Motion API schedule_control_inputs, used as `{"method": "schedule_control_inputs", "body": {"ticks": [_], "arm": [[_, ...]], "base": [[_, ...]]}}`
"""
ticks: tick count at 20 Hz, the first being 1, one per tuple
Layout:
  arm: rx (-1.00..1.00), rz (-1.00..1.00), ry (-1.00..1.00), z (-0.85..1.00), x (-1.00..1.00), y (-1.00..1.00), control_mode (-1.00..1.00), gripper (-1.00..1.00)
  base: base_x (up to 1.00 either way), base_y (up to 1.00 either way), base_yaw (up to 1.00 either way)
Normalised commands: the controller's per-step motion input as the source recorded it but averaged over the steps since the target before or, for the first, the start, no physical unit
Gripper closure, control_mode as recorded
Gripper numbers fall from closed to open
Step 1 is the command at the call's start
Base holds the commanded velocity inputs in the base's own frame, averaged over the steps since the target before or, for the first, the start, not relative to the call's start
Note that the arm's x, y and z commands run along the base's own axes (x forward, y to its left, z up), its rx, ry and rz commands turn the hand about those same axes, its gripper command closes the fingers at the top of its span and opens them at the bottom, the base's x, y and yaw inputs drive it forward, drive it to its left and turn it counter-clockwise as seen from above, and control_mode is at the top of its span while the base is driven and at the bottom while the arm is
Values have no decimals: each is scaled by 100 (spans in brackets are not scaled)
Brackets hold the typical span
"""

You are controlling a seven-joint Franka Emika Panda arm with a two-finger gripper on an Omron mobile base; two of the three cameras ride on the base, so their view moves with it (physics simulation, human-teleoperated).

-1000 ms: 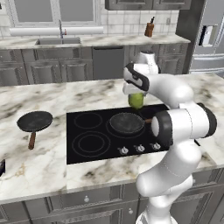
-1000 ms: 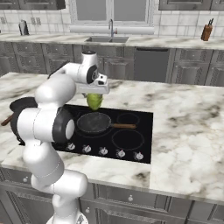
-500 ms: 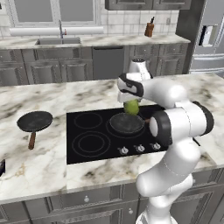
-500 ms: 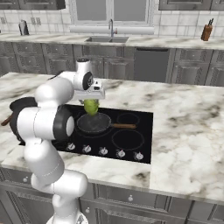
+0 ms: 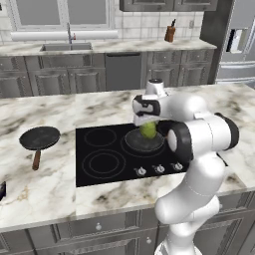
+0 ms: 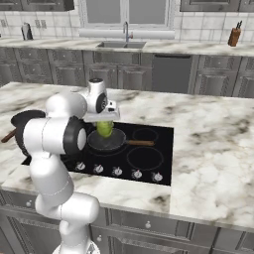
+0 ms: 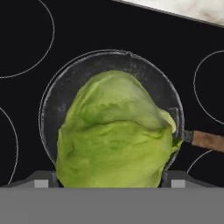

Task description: Place both pans onto different burners. Then place the lettuce and the fish on different pans.

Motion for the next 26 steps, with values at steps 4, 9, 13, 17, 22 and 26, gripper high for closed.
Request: {"method": "schedule_control_inputs", "body": {"ticks": [4, 9, 13, 17, 22, 26], "arm": [[0, 1, 0, -33, 28, 1, -100, 100], [0, 2, 0, -33, 16, 0, -100, 100], [0, 4, 0, -29, 8, 0, -100, 100], [0, 6, 1, -23, 0, 0, -100, 100], [0, 6, 2, -21, 0, 1, -100, 100], [0, 4, 2, -17, 0, 3, -100, 100]], "base": [[0, 0, 0], [0, 0, 0], [0, 0, 0], [0, 0, 0], [0, 0, 0], [0, 0, 0]]}}
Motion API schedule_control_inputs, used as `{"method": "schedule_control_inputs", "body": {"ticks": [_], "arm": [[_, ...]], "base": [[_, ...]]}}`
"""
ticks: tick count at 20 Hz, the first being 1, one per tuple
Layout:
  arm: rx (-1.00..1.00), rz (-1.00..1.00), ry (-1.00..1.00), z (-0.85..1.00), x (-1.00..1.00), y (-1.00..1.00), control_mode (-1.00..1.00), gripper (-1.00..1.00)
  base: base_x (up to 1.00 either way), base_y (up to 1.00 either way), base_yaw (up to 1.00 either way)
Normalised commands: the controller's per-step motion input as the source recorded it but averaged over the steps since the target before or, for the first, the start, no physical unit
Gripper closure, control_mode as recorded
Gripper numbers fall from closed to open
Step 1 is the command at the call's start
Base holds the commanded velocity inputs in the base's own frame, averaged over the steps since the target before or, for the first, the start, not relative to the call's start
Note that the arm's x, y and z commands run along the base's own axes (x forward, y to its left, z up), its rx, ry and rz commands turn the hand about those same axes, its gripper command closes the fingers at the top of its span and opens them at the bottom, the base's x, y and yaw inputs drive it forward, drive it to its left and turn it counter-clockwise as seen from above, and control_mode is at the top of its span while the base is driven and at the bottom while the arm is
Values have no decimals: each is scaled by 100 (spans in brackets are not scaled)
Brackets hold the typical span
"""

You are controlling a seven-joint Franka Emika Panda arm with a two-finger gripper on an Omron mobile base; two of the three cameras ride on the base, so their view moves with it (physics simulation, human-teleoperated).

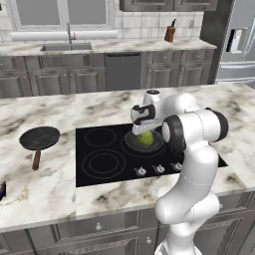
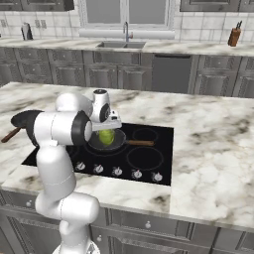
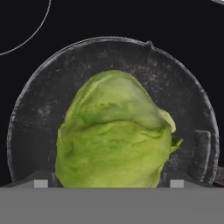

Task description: Place both pans onto different burners. Then place the lettuce and the fish on different pans.

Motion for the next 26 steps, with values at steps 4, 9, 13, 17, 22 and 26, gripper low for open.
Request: {"method": "schedule_control_inputs", "body": {"ticks": [4, 9, 13, 17, 22, 26], "arm": [[0, 2, 1, 0, 0, 0, -100, -100], [0, 0, 0, 0, 0, 0, -100, -100], [0, 0, 0, 11, 0, 0, -100, -100], [0, 0, -3, 53, 0, 0, -100, -100], [0, 1, -4, 63, -1, 0, -100, -100], [0, 2, 0, 45, -4, 0, -100, -100]], "base": [[0, 0, 0], [0, 0, 0], [0, 0, 0], [0, 0, 0], [0, 0, 0], [0, 0, 0]]}}
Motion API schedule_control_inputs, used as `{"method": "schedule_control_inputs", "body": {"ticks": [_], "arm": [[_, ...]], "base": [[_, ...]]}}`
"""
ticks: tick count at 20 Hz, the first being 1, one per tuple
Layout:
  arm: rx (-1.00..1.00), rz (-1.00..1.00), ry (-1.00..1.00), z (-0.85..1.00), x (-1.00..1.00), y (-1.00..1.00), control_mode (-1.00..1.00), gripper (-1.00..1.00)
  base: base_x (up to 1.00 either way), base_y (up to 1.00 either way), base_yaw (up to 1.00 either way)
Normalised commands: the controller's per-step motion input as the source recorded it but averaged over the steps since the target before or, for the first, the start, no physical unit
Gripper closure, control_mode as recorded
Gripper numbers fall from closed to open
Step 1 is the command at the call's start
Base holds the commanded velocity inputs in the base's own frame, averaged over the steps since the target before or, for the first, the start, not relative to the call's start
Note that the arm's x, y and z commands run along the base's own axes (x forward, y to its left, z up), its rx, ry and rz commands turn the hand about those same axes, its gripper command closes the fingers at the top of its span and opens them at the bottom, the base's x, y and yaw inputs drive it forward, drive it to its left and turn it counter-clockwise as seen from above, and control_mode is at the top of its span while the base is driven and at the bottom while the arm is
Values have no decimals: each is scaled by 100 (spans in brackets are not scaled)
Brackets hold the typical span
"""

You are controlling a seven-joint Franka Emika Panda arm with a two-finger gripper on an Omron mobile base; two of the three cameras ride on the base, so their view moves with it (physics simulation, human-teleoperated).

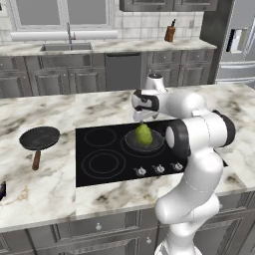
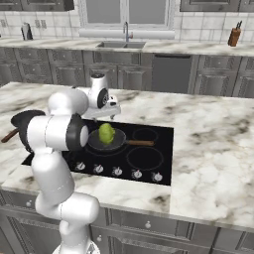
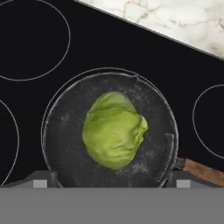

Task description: Place both pans onto different burners. Then place the lettuce and the fish on different pans.

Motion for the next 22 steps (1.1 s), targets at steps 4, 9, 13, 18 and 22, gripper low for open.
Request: {"method": "schedule_control_inputs", "body": {"ticks": [4, 9, 13, 18, 22], "arm": [[0, 1, 0, 27, -35, -1, -100, -100], [0, 0, 0, 18, -75, -10, -100, -100], [0, 0, 0, 20, -74, -8, -100, -100], [0, 0, 0, 23, -63, 0, -100, -100], [0, 0, 0, 14, -63, -3, -100, -100]], "base": [[0, 0, 0], [0, 0, 0], [0, 0, 0], [0, 0, 0], [0, 0, 0]]}}
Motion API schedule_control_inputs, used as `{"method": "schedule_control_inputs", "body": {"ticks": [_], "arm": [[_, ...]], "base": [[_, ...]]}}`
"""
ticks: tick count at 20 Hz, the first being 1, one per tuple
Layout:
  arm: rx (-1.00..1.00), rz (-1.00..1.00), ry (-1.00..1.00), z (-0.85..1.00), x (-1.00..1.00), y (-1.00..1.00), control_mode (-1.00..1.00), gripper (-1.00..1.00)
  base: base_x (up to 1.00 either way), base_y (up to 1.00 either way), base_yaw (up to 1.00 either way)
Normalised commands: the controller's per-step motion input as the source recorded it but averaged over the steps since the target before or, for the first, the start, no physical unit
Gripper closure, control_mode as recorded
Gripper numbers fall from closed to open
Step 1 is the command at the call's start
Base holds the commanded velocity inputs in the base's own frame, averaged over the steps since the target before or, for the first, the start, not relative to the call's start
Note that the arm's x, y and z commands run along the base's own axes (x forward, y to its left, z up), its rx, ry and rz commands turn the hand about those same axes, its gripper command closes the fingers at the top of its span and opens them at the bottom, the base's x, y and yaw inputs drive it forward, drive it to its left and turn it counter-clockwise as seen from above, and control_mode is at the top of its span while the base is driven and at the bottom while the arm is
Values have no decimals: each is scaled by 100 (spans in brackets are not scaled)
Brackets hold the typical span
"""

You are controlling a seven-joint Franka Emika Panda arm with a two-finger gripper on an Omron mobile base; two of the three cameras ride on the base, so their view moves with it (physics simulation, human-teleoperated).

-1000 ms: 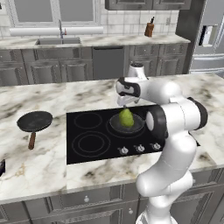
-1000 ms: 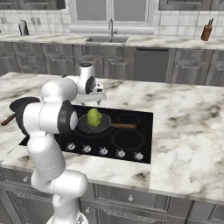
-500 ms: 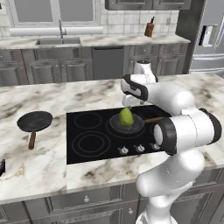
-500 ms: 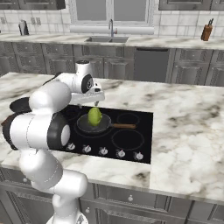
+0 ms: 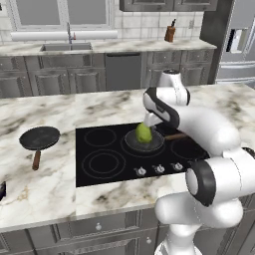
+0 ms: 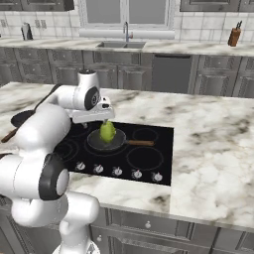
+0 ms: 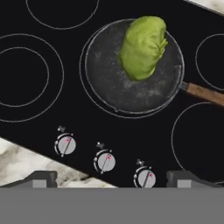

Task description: Place both pans onto different burners. Then place the lettuce and the fish on different pans.

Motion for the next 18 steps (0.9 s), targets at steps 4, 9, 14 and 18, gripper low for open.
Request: {"method": "schedule_control_inputs", "body": {"ticks": [4, 9, 14, 18], "arm": [[0, 0, 0, 9, -58, -13, -100, -100], [0, 0, 0, 0, -31, -17, -100, -100], [0, 0, 0, 0, -2, -3, -100, -100], [0, 0, 0, 0, -4, 0, -100, -100]], "base": [[0, 0, 0], [0, 0, 0], [0, 0, 0], [0, 0, 0]]}}
